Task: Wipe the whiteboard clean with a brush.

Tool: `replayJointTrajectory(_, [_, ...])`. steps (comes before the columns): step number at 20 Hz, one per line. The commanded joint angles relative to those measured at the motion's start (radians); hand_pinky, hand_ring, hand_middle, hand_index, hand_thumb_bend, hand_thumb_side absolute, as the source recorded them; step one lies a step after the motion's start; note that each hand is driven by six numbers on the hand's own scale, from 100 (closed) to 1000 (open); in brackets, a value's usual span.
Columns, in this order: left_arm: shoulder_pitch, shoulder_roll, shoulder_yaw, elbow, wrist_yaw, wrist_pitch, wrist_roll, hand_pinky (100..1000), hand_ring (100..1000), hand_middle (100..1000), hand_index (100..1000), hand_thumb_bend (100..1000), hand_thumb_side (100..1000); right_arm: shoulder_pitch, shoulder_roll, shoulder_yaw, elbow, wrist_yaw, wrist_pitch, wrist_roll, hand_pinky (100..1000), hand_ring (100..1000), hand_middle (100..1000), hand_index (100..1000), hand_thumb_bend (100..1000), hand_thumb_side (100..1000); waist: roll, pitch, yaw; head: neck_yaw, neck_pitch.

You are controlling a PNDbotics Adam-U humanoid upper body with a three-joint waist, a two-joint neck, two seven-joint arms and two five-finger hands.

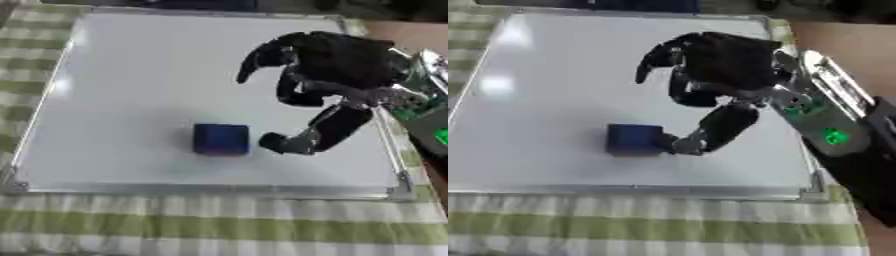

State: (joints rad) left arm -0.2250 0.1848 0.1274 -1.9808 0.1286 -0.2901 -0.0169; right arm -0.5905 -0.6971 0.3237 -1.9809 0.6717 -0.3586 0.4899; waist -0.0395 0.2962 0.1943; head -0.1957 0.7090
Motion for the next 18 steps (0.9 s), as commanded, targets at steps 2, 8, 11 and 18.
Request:
replayJointTrajectory(2, [-0.006,0.021,0.004,-0.019,-0.007,-0.001,-0.003,464,493,497,446,100,1000,-0.020,0.029,0.005,-0.019,0.063,0.038,0.025,759,832,724,100,313,827,0.001,-0.013,-0.008,0.002,-0.004])
replayJointTrajectory(8, [-0.006,0.020,0.002,-0.019,-0.008,0.002,-0.006,465,493,496,446,100,1000,-0.022,0.081,0.031,-0.019,0.138,0.073,0.060,748,829,689,100,340,837,0.000,-0.015,-0.009,0.002,-0.003])
replayJointTrajectory(11, [-0.006,0.020,0.001,-0.019,-0.007,0.003,-0.006,465,493,496,446,100,1000,-0.027,0.101,0.047,-0.019,0.171,0.086,0.083,745,830,688,100,350,826,-0.002,-0.017,-0.005,-0.002,-0.003])
replayJointTrajectory(18, [-0.008,0.022,0.000,-0.019,-0.005,0.006,-0.008,466,492,495,447,100,1000,-0.031,0.121,0.075,-0.013,0.255,0.103,0.114,745,834,697,100,378,825,-0.009,-0.020,0.000,-0.004,-0.007])
